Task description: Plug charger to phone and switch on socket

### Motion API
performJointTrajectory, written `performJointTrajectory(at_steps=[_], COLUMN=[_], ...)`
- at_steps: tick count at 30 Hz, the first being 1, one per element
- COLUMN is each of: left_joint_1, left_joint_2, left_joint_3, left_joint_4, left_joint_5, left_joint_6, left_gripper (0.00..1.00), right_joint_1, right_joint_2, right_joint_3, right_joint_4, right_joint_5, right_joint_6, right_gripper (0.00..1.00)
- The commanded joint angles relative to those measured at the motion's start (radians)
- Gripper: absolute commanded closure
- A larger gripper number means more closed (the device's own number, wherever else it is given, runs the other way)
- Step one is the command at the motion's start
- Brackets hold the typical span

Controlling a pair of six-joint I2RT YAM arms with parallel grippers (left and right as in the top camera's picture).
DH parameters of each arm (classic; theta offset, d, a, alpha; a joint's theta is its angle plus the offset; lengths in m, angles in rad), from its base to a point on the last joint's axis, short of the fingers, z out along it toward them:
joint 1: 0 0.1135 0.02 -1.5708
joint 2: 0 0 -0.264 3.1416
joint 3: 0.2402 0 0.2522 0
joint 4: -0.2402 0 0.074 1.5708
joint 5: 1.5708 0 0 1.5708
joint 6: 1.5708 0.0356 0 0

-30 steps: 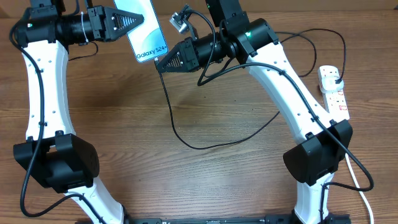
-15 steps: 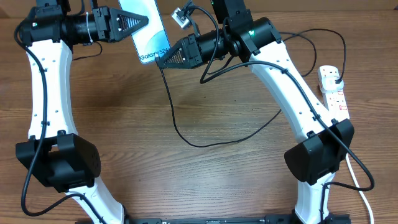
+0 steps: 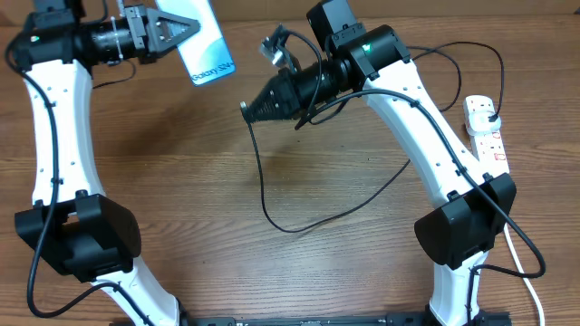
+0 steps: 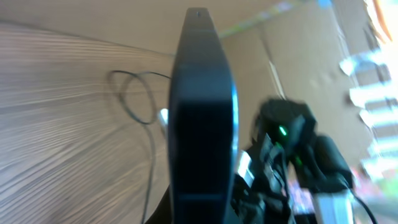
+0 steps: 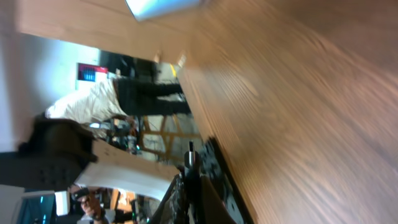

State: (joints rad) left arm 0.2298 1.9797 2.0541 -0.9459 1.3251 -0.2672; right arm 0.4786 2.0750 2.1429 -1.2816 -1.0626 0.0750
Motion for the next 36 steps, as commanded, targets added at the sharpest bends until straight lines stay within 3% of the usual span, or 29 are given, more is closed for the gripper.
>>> performJointTrajectory(at_steps=[1,6,13,16,19,23,28,32,36], left_joint_1=[0.021,0.021,0.023,0.032,0.033,0.033,0.032,0.032,0.032], left_joint_2=[-0.01,-0.01,-0.01,-0.01,-0.01,-0.01,-0.01,-0.01,-0.01], left_joint_3=[0.01,0.01,0.01,0.01,0.01,0.01,0.01,0.01,0.01], left_joint_4=[-0.016,-0.023,-0.019,-0.026,-0.024,-0.025,-0.025,-0.026,-0.026], left_joint_5=[-0.116,-0.165,-0.166,-0.165,-0.166,-0.165,-0.165,-0.165,-0.165], left_joint_6=[-0.082,-0.082,-0.099,-0.096,-0.096,-0.096,-0.097,-0.096,-0.096], left_gripper=[0.96,0.96,0.96,0.96,0.96,0.96,0.96,0.96,0.96], right_joint_1=[0.032,0.134,0.231,0.232,0.216,0.211,0.211,0.211,0.211], right_joint_2=[0.001,0.001,0.001,0.001,0.001,0.001,0.001,0.001,0.001], right_joint_3=[0.01,-0.013,-0.286,-0.397,-0.505,-0.544,-0.596,-0.646,-0.691], right_joint_4=[-0.11,-0.235,-0.041,0.039,0.093,0.097,0.069,0.097,0.126], right_joint_5=[0.231,0.472,0.534,0.588,0.761,0.799,0.989,0.998,0.998], right_joint_6=[-0.051,-0.049,0.119,0.206,0.39,0.427,0.574,0.596,0.606], right_gripper=[0.96,0.96,0.96,0.96,0.96,0.96,0.96,0.96,0.86])
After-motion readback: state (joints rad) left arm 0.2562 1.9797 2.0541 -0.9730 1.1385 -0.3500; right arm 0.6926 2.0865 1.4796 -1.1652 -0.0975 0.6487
